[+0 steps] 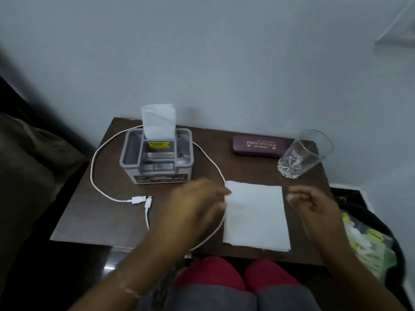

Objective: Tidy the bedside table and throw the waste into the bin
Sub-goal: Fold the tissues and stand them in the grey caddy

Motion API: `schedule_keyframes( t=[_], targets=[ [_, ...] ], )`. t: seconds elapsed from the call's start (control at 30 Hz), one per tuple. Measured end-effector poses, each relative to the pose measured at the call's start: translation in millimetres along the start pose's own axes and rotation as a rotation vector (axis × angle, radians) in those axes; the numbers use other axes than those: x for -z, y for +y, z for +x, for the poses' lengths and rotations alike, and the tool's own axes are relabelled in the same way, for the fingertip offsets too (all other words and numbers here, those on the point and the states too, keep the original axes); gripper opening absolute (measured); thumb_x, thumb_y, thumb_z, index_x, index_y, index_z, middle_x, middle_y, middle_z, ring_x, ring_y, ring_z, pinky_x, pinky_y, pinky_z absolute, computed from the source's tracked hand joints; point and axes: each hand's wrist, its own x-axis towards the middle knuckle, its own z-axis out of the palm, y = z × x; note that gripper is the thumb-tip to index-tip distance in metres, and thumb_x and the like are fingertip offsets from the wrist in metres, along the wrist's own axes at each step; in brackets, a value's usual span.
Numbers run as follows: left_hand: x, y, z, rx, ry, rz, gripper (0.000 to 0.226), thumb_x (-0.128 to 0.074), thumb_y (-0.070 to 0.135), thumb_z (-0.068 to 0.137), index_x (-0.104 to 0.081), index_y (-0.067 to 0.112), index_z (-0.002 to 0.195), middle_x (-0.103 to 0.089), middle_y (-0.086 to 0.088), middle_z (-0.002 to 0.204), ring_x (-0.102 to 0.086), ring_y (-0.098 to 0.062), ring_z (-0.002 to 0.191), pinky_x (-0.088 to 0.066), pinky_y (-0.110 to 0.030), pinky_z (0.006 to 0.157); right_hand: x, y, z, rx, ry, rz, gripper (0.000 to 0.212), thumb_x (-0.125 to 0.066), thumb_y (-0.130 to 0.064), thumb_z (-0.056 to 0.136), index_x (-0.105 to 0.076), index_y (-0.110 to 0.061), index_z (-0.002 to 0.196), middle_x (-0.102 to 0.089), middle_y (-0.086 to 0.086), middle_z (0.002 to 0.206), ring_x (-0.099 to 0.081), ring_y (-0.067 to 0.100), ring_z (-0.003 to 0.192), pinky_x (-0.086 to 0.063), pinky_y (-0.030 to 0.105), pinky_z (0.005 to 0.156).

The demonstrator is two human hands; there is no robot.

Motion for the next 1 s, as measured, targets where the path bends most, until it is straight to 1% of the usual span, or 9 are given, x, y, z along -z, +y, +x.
schedule_keyframes(
  t=[0.1, 0.2, 0.23, 0.3, 0.37, 0.47, 0.77, 0.9, 1.0],
  targets=[
    [-51.4, 17.2, 11.9, 0.053, -0.274, 0.15, 0.055, -0.055, 0.041, 0.088, -0.039, 0.028, 0.139, -0.044, 0.007, 0.143, -0.037, -0.007, 0.132, -0.029, -0.029, 0.112, 3.7, 35.1, 8.1, -0.106, -0.017, -0.092, 0.025, -0.067, -0.013, 0.084, -0.064, -0.017, 0.109, -0.066, 0.001, 0.096, -0.061, 0.015, 0.082, -0.042, 0.01, 0.063],
    [-97.8, 29.1, 26.0, 0.167, -0.419, 0.335, 0.085, -0.051, 0.052, 0.087, -0.005, 0.018, 0.15, -0.003, 0.001, 0.16, 0.0, -0.015, 0.147, -0.003, -0.036, 0.118, -6.5, 50.8, 24.3, -0.132, -0.094, -0.126, 0.036, -0.064, -0.02, 0.086, -0.059, -0.018, 0.122, -0.061, 0.009, 0.111, -0.058, 0.01, 0.086, -0.039, 0.014, 0.068],
    [-111.1, 28.1, 26.2, 0.2, -0.43, 0.389, 0.093, -0.054, 0.058, 0.082, -0.008, 0.013, 0.15, -0.005, -0.004, 0.16, -0.005, -0.02, 0.147, -0.009, -0.04, 0.118, -10.5, 51.7, 28.8, -0.129, -0.108, -0.103, 0.034, -0.063, -0.021, 0.087, -0.06, -0.019, 0.121, -0.062, 0.008, 0.111, -0.058, 0.011, 0.088, -0.04, 0.015, 0.07],
    [-129.1, 26.6, 21.2, 0.213, -0.385, 0.483, 0.104, -0.06, 0.074, 0.063, -0.041, 0.004, 0.138, -0.042, -0.012, 0.146, -0.043, -0.026, 0.134, -0.04, -0.044, 0.103, -16.3, 50.8, 34.1, -0.119, -0.076, -0.06, 0.025, -0.062, -0.023, 0.088, -0.066, -0.021, 0.112, -0.064, 0.003, 0.11, -0.057, 0.009, 0.091, -0.042, 0.02, 0.076],
    [-144.9, 23.5, 13.5, 0.169, -0.319, 0.562, 0.1, -0.042, 0.08, 0.06, -0.054, 0.006, 0.126, -0.061, -0.009, 0.129, -0.06, -0.024, 0.117, -0.053, -0.044, 0.085, -20.6, 49.8, 35.0, -0.124, -0.032, -0.066, 0.016, -0.063, -0.027, 0.086, -0.07, -0.027, 0.101, -0.065, -0.003, 0.107, -0.058, 0.008, 0.091, -0.045, 0.025, 0.08],
    [-152.6, 21.5, 9.5, 0.104, -0.347, 0.569, 0.094, -0.025, 0.073, 0.067, -0.058, 0.006, 0.124, -0.061, -0.009, 0.128, -0.06, -0.024, 0.117, -0.054, -0.048, 0.085, -26.9, 51.3, 33.6, -0.147, 0.05, -0.109, 0.011, -0.064, -0.033, 0.083, -0.068, -0.034, 0.093, -0.064, -0.012, 0.1, -0.06, 0.011, 0.094, -0.049, 0.033, 0.078],
    [-154.1, 13.2, 5.7, 0.091, -0.434, 0.638, 0.087, -0.028, 0.07, 0.069, -0.062, 0.007, 0.119, -0.063, -0.007, 0.126, -0.063, -0.024, 0.111, -0.057, -0.042, 0.078, -40.3, 51.8, 25.2, -0.144, 0.287, -0.15, 0.01, -0.058, -0.033, 0.088, -0.068, -0.032, 0.087, -0.063, -0.011, 0.1, -0.058, 0.016, 0.091, -0.04, 0.027, 0.067],
    [-155.6, 11.0, 2.8, 0.091, -0.428, 0.648, 0.086, -0.028, 0.071, 0.073, -0.053, 0.008, 0.125, -0.061, -0.006, 0.129, -0.061, -0.023, 0.115, -0.055, -0.042, 0.081, -38.8, 51.4, 25.7, -0.141, 0.273, -0.12, 0.013, -0.061, -0.037, 0.085, -0.068, -0.033, 0.095, -0.06, -0.012, 0.107, -0.059, 0.014, 0.091, -0.046, 0.028, 0.07],
    [-154.0, 11.3, 2.5, 0.117, -0.443, 0.645, 0.085, -0.013, 0.071, 0.085, -0.051, 0.008, 0.127, -0.059, -0.007, 0.132, -0.06, -0.023, 0.117, -0.055, -0.041, 0.082, -35.5, 46.6, 31.4, -0.178, 0.205, -0.179, 0.011, -0.061, -0.037, 0.085, -0.069, -0.034, 0.092, -0.055, -0.013, 0.107, -0.054, 0.01, 0.082, -0.038, 0.024, 0.064]
  ],
)
